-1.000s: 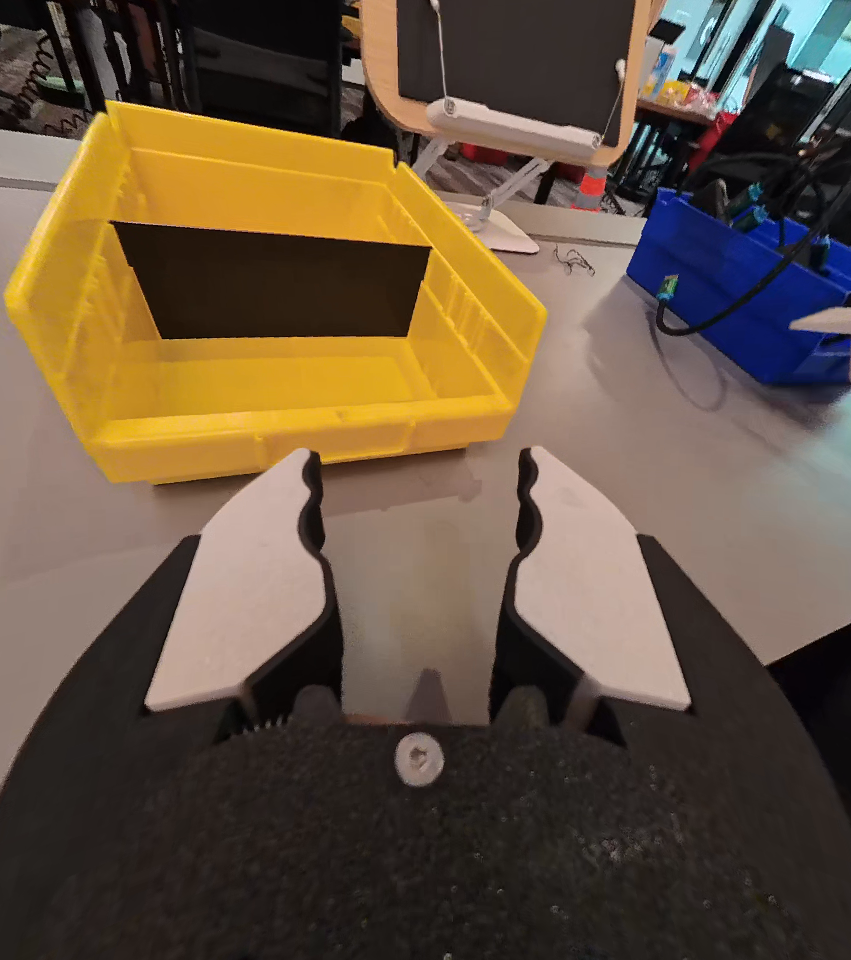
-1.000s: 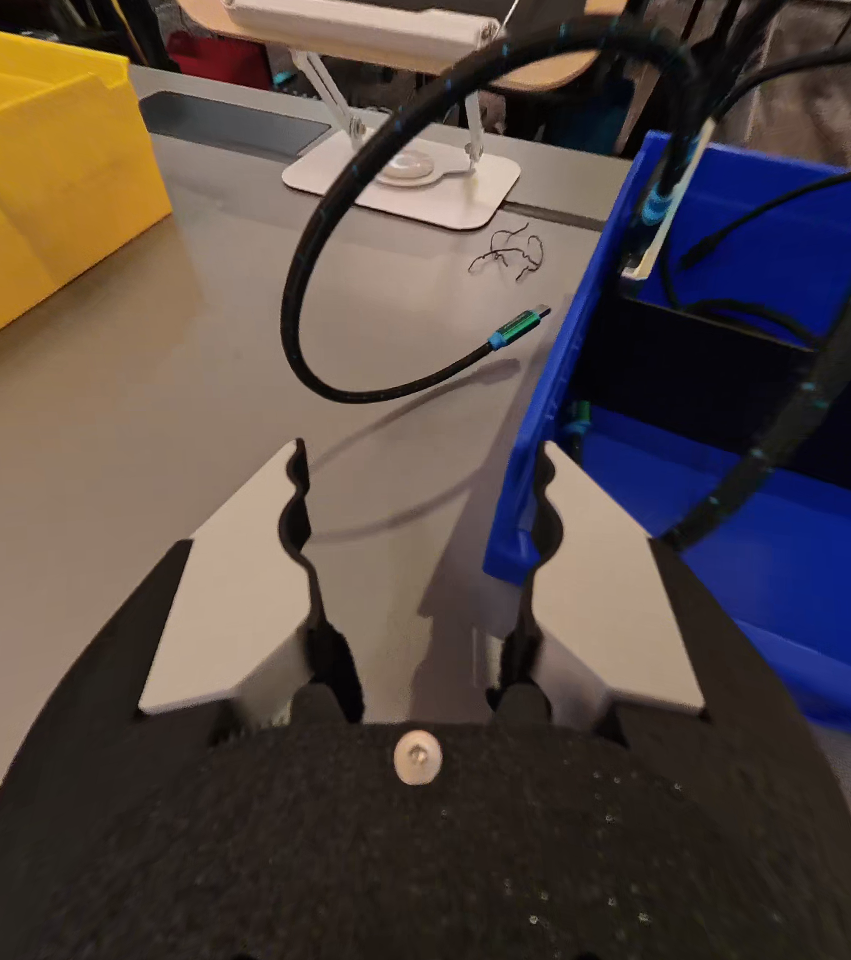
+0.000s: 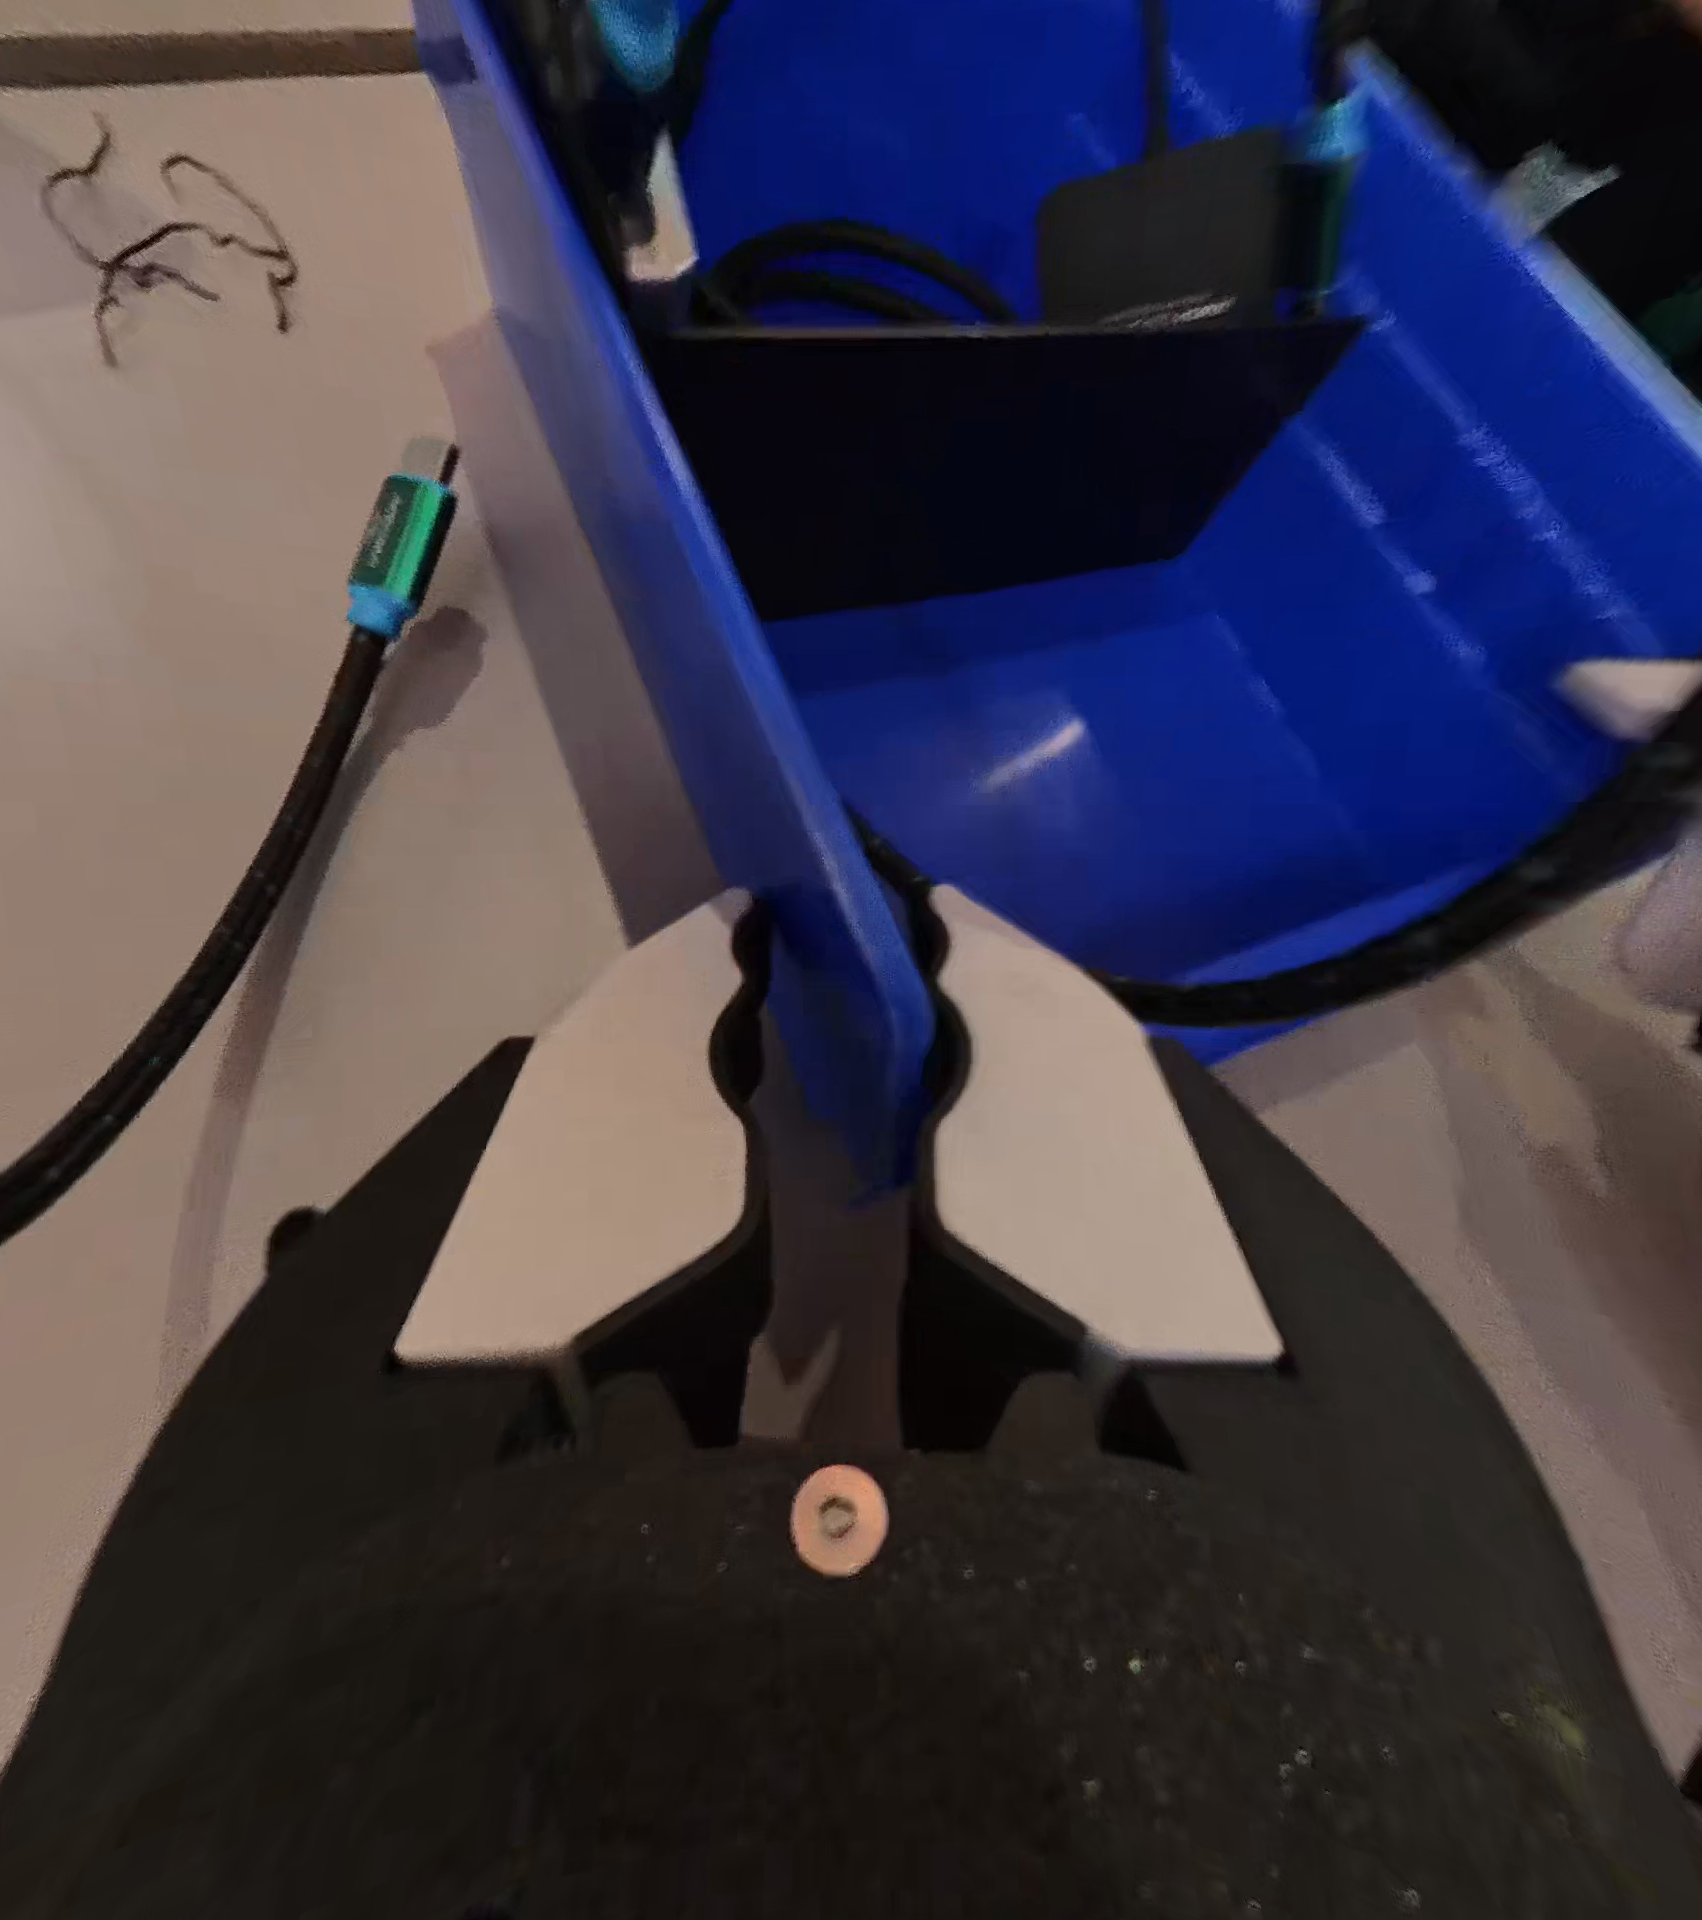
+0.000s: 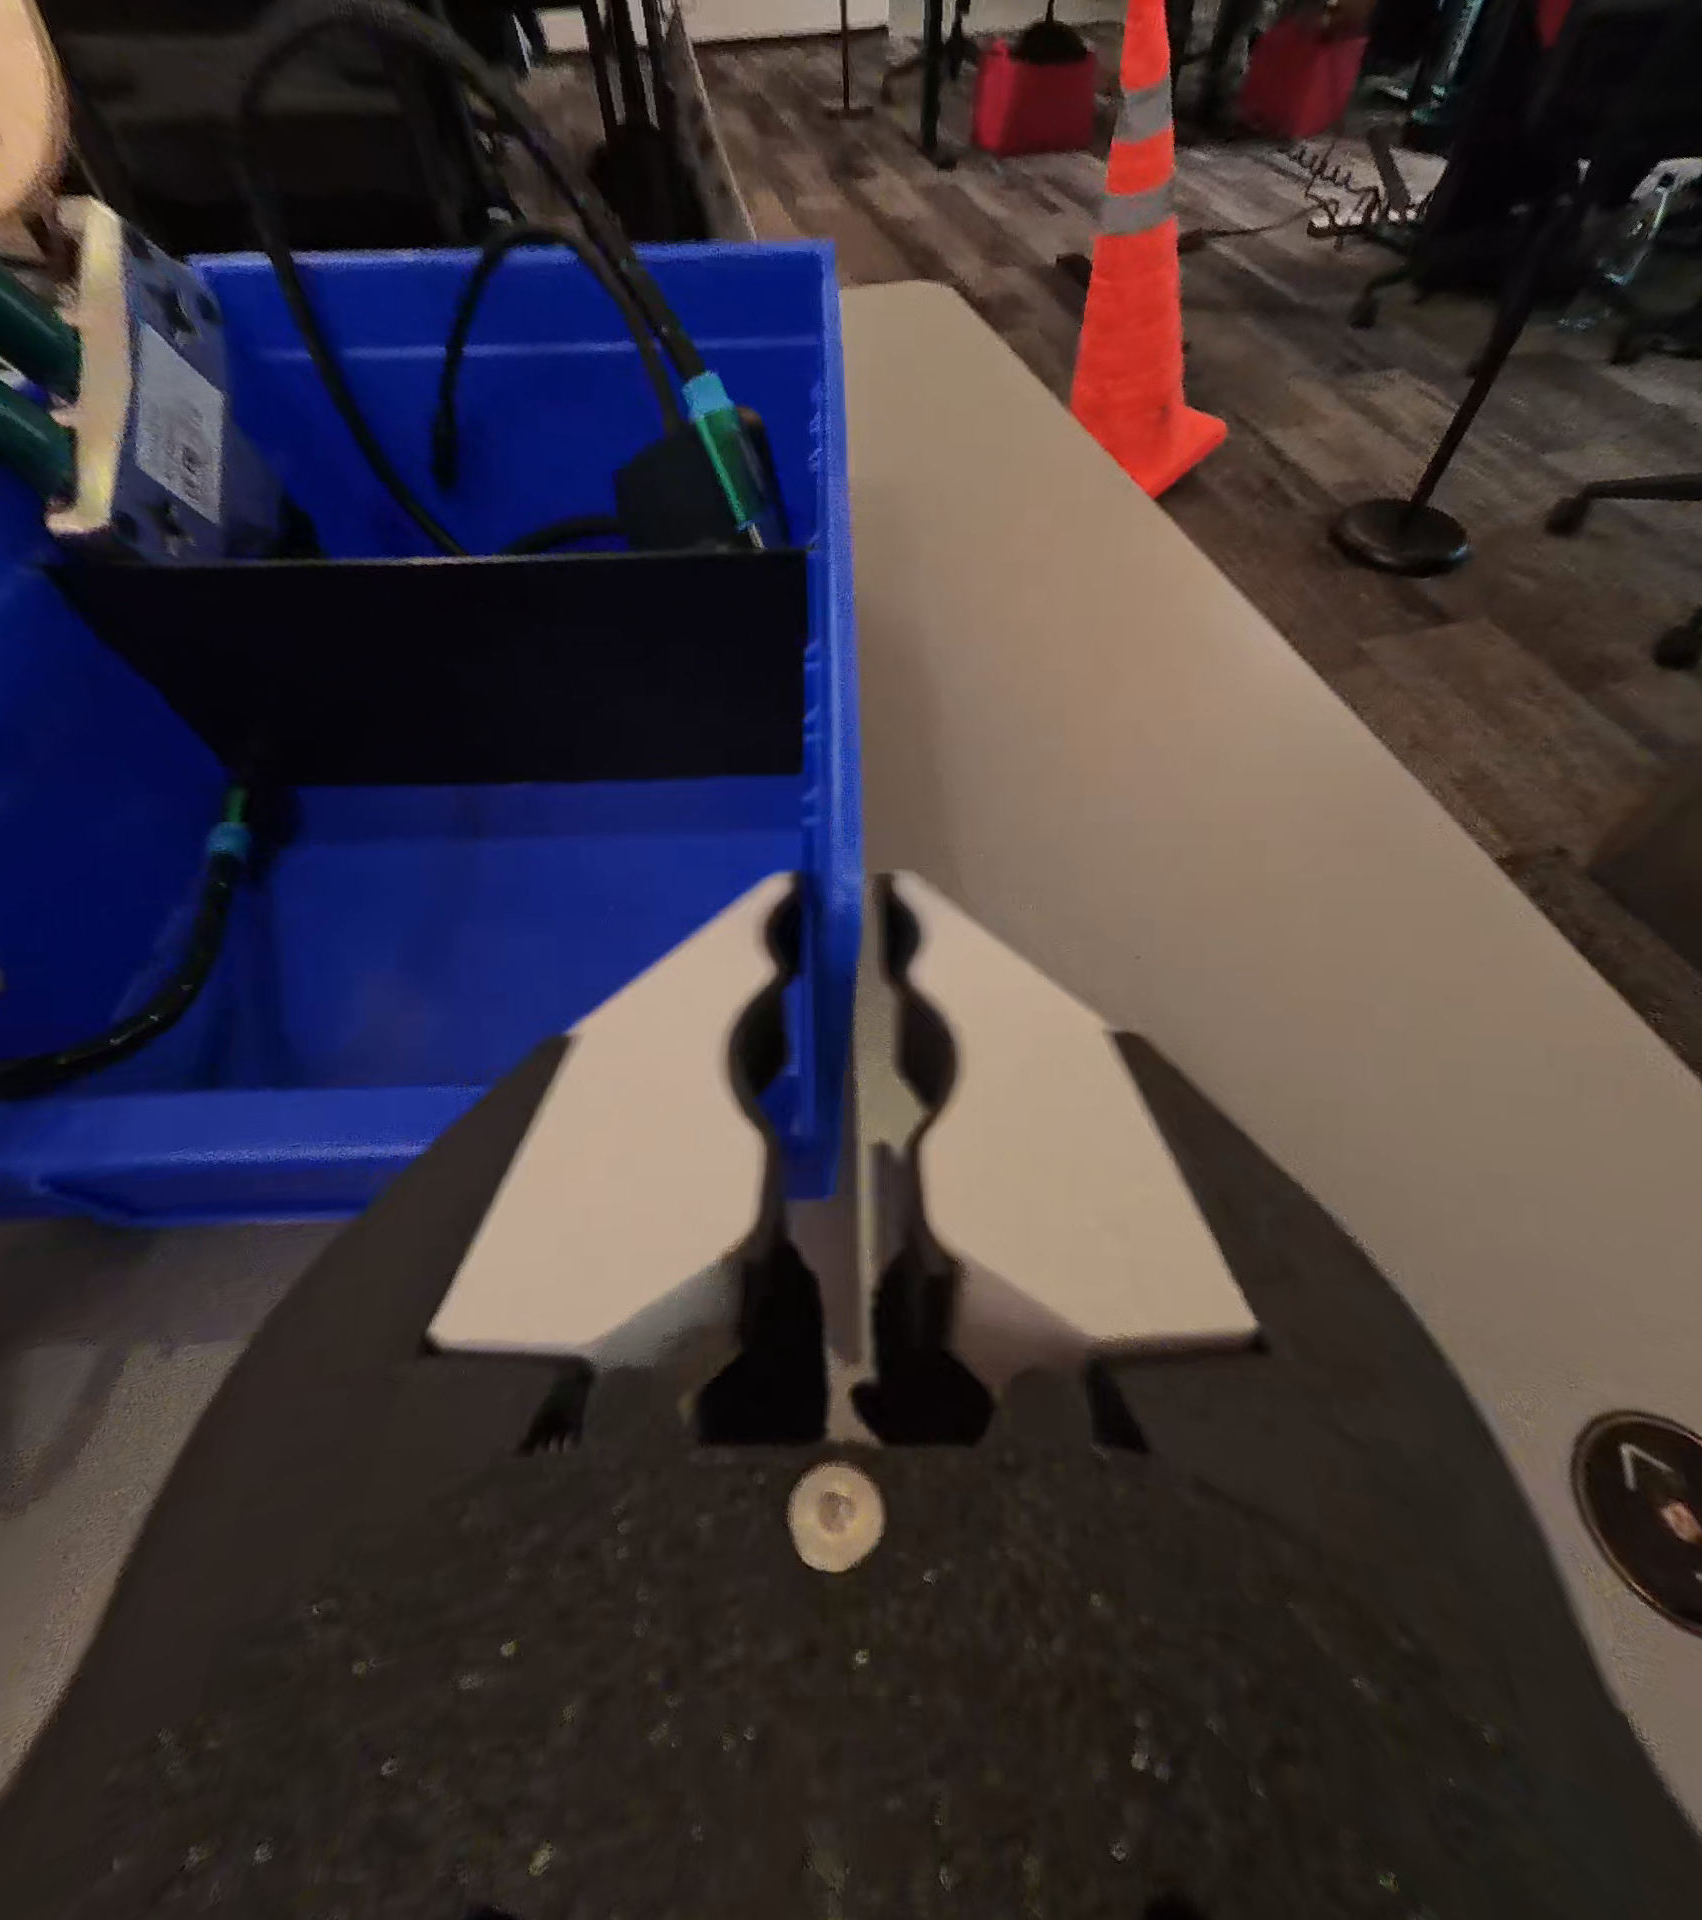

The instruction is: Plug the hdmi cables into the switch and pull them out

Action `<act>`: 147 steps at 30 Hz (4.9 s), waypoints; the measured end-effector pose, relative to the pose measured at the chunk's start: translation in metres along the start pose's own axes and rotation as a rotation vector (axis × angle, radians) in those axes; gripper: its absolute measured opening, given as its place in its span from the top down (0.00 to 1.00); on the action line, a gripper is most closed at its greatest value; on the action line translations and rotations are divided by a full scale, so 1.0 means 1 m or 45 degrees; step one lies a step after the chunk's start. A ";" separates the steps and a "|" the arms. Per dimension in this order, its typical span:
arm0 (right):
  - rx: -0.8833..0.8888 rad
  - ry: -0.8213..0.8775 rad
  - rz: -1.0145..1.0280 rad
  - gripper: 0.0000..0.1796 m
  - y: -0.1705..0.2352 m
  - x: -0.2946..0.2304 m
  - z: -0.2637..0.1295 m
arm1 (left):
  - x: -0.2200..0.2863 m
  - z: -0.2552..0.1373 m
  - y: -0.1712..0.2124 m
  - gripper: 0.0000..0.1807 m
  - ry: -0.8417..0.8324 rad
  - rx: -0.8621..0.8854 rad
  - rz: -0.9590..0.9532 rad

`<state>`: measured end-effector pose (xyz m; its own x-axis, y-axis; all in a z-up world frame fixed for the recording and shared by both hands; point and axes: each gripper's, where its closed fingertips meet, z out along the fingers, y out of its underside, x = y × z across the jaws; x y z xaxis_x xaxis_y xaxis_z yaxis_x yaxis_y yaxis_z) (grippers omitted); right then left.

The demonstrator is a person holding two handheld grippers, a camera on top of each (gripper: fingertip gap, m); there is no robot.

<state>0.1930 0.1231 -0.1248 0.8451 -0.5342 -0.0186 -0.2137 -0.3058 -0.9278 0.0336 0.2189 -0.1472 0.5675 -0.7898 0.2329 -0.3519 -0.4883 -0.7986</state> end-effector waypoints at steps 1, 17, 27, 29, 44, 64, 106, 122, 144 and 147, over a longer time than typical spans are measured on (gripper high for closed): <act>-0.011 0.012 -0.009 0.98 0.001 -0.002 0.005 | -0.001 0.001 -0.002 0.86 0.002 0.017 -0.015; 0.221 -0.302 -0.050 0.99 -0.024 -0.165 -0.097 | -0.092 -0.204 0.019 0.97 -0.500 0.408 0.270; 0.042 -0.448 -0.170 0.98 0.023 -0.229 -0.038 | -0.164 -0.175 0.055 0.96 -0.509 0.274 0.213; -0.030 -0.528 -0.134 0.97 0.024 -0.227 -0.040 | -0.160 -0.174 0.056 0.95 -0.425 0.217 0.197; 0.113 -0.737 -0.066 0.77 -0.001 -0.190 -0.069 | -0.301 -0.409 0.053 0.76 -0.504 0.929 -0.144; 0.193 -0.975 -0.509 0.83 0.042 -0.300 -0.157 | -0.369 -0.353 0.133 0.97 -0.650 0.195 -0.176; 0.577 -0.549 -0.195 0.99 -0.190 -0.199 -0.209 | -0.023 -0.361 -0.095 0.95 -0.648 0.936 0.503; -0.016 -0.290 -0.130 0.99 -0.031 0.063 -0.003 | 0.081 -0.022 -0.014 0.95 -0.344 0.368 0.380; 1.118 -0.318 -0.596 0.85 -0.109 -0.119 -0.140 | -0.110 -0.239 0.043 0.80 -0.434 0.525 0.208; 0.929 -0.438 -0.531 0.86 -0.078 -0.171 -0.130 | -0.124 -0.231 0.048 0.78 -0.404 0.455 0.111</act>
<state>0.0013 0.1353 -0.0011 0.9091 -0.1917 0.3698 0.4067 0.2163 -0.8876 -0.2260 0.2074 -0.0863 0.7658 -0.6428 0.0206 -0.1617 -0.2235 -0.9612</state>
